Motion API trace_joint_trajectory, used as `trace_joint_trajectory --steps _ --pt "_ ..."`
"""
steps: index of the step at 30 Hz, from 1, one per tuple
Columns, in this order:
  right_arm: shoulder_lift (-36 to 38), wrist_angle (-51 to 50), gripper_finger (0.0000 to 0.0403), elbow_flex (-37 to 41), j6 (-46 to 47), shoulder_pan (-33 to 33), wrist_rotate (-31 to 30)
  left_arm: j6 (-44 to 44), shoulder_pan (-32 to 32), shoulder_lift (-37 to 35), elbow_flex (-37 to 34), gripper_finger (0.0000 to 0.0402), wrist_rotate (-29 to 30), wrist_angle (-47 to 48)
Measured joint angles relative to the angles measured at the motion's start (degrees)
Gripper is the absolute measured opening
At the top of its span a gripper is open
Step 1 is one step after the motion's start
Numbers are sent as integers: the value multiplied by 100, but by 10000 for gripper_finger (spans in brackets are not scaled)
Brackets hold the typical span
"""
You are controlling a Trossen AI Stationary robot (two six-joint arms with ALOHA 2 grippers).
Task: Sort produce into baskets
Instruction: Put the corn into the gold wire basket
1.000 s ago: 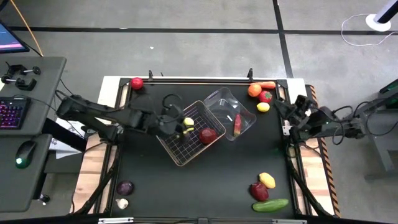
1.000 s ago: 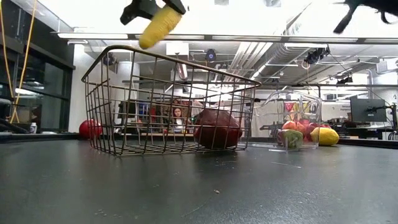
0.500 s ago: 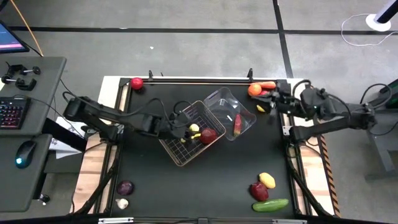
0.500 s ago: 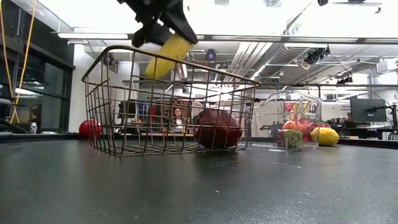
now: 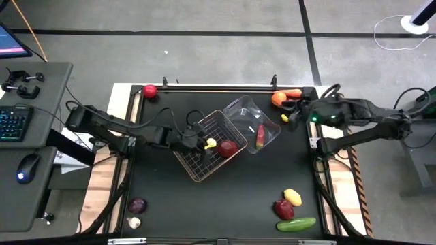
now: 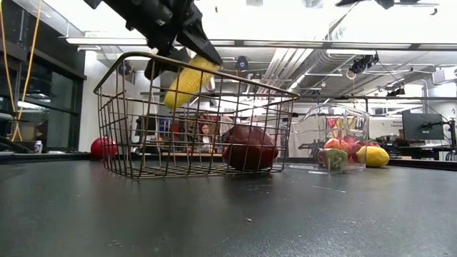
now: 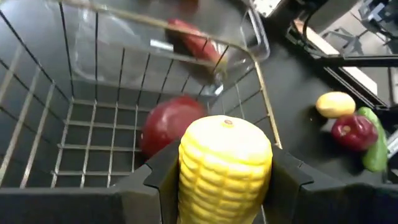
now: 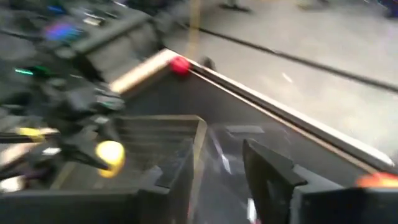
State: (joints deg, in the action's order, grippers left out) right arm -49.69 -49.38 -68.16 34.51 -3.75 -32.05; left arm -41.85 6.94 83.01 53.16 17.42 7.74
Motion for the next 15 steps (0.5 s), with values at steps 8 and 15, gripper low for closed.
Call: trace_joint_trajectory --steps 8,15 --pt "-461 -1913 208 0 1991 183 -185 -334 -303 16 1 149 -532 505" --pt "-839 -3409 242 2 2978 900 115 -768 -508 16 1 184 -824 884"
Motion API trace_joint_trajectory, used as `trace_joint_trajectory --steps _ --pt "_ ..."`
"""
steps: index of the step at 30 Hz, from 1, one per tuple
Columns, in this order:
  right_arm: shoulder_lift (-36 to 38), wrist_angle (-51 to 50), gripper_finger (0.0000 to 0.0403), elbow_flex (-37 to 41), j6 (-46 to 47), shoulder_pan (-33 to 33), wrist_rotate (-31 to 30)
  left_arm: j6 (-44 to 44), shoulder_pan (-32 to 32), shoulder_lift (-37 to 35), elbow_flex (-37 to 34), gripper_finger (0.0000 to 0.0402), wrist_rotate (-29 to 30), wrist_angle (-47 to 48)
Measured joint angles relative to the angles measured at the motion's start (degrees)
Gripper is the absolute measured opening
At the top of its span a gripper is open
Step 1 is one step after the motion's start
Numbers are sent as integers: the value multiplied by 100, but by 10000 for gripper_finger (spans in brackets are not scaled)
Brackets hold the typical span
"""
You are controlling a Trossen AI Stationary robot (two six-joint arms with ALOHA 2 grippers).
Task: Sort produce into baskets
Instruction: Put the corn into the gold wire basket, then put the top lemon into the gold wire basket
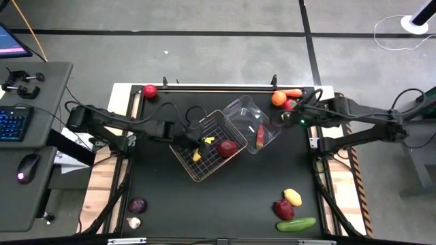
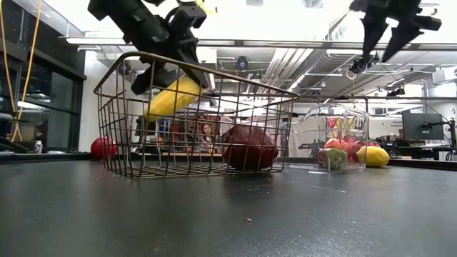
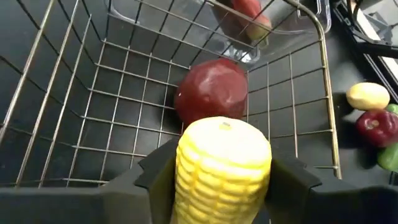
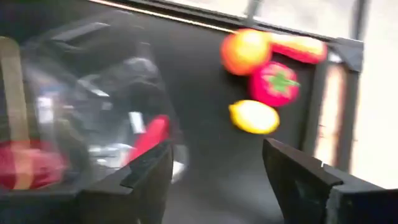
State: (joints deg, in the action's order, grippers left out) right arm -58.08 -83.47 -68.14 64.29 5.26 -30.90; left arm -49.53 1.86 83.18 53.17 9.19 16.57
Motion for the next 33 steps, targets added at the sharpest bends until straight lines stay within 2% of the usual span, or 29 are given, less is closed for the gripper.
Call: trace_joint_trajectory --steps 4,8,14,19,22,33 --pt "-43 -19 245 259 -119 672 233 -46 -60 0 0 221 -320 52" --pt "-31 352 246 1012 -413 1410 691 -198 -73 0 0 252 -426 65" --pt "-53 1947 246 2234 -754 2717 1280 -489 -21 0 0 273 -406 62" --pt "-51 3327 245 2909 53 3646 1674 -675 12 0 2 272 -410 22" --pt "-94 3859 245 3124 342 3953 1796 -743 12 0 2 272 -410 29" --pt "-984 4204 245 3265 905 4391 1828 -761 3 0 2 271 -453 27"
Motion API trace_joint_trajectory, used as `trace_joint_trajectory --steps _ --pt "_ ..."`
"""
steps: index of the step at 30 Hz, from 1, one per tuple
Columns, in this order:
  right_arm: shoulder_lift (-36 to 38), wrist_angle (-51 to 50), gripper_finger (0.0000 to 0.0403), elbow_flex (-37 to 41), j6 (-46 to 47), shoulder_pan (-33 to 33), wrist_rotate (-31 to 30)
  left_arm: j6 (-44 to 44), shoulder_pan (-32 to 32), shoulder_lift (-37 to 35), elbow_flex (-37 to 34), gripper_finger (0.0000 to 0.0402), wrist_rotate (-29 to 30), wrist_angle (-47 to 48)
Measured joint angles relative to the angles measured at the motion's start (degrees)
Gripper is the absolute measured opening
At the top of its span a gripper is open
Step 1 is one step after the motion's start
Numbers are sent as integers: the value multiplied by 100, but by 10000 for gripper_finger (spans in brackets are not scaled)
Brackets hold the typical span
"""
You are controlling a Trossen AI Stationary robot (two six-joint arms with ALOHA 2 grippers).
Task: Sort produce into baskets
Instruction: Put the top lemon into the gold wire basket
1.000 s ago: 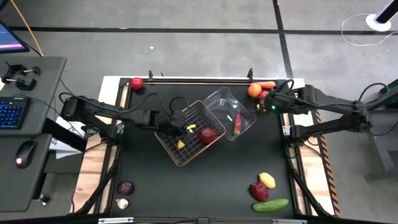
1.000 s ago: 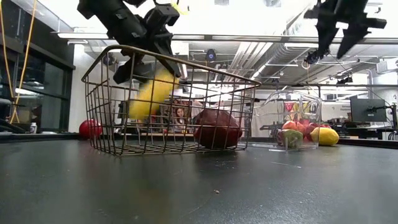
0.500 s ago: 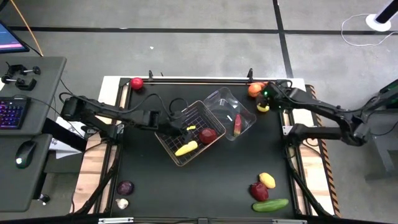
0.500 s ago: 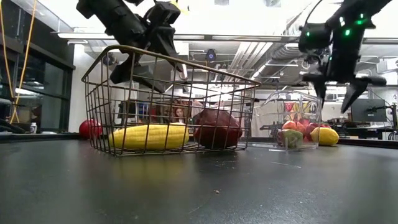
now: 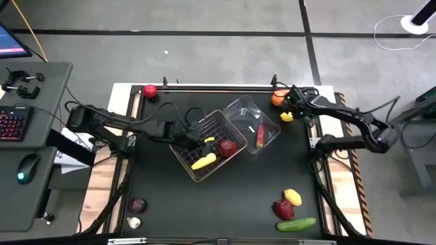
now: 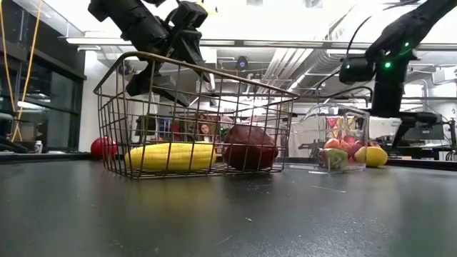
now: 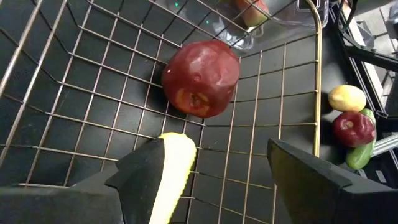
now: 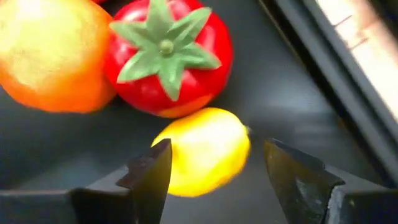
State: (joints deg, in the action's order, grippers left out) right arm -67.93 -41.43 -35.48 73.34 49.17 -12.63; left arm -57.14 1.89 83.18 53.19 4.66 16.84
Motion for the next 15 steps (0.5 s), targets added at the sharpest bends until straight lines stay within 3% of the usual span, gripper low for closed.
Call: trace_joint_trajectory --steps 5,15 --pt "-394 318 245 15 362 -2 81 2 2 -1 0 271 -25 4" --pt "-958 352 245 9 504 -212 573 292 6 -2 0 271 -746 13"
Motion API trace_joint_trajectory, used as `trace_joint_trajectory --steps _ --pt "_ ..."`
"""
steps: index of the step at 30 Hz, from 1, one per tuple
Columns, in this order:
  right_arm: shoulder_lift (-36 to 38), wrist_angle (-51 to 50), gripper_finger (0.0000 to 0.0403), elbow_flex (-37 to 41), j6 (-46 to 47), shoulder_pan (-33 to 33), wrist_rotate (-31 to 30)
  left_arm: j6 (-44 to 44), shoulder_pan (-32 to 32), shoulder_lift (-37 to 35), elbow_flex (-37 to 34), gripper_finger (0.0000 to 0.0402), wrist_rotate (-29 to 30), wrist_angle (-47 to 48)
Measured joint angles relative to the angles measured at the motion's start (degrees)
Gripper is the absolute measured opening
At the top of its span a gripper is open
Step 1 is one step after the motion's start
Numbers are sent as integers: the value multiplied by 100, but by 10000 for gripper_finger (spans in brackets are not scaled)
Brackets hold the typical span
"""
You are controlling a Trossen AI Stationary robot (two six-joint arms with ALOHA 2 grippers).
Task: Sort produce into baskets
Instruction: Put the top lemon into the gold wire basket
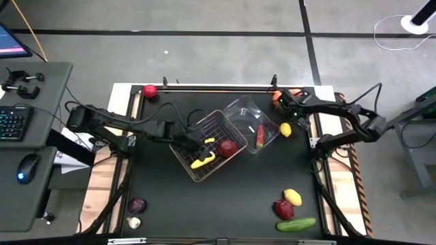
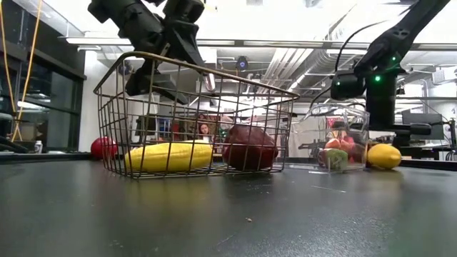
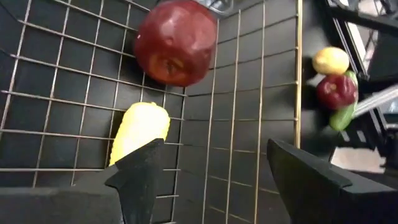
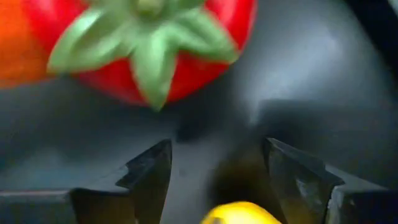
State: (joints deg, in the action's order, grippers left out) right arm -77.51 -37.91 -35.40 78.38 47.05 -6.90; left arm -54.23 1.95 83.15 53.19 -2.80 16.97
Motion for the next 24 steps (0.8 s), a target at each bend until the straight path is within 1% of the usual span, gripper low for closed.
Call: trace_joint_trajectory --steps 5,10,13,14,16,19,21,24 --pt "450 -45 245 -7 -418 -33 -11 331 -7 0 0 271 -10 23" --pt "1307 -276 245 -9 -1101 -33 -143 630 -19 -2 4 271 -10 217" --pt "1856 -594 245 -11 -1522 -33 43 790 -19 -2 4 271 -8 392" --pt "2021 -802 245 -11 -1526 -33 153 829 -19 -2 3 271 -8 449" --pt "2299 -1333 245 -11 -1228 -42 378 874 -19 -2 4 271 -8 548" --pt "2579 -1890 245 -11 -713 -164 434 910 -19 -2 3 271 -8 579" --pt "2666 -1947 245 -11 -491 -263 415 906 -22 -2 2 271 -8 570" --pt "2652 -1780 245 -11 -512 -425 411 818 -45 -2 2 271 -6 564"
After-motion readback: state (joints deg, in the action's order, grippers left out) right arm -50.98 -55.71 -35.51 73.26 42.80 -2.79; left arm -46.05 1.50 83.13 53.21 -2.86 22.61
